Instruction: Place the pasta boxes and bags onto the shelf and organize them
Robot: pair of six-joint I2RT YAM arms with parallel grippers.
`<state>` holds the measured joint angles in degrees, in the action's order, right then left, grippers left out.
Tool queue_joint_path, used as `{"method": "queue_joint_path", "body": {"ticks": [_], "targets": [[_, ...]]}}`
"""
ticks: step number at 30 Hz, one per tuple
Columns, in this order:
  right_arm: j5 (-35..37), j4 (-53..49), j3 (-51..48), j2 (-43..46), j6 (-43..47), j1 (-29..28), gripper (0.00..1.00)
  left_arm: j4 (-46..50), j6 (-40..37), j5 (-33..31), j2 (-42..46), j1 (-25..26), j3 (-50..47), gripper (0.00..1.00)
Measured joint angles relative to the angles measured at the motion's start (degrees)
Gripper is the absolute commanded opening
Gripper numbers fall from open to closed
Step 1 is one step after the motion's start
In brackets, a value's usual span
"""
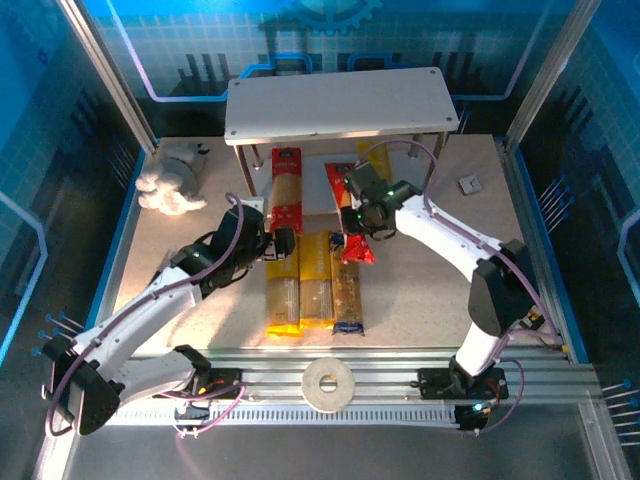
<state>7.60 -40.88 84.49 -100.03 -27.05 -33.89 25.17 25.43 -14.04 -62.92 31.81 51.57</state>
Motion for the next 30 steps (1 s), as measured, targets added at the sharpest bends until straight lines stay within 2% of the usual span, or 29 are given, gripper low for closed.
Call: {"method": "queue_joint_path", "body": {"ticks": [12,30], "targets": [[1.7,1.6,13.5,-12.7,4.1,3.6,0.12,0.9,0.0,0.0,0.0,-0.1,0.0,0.84],[2.5,3.6,16.5,-19.3,4.2,6.9,0.18,2.9,0.0,-0.2,0.1,-0.2,0.4,0.85]]}}
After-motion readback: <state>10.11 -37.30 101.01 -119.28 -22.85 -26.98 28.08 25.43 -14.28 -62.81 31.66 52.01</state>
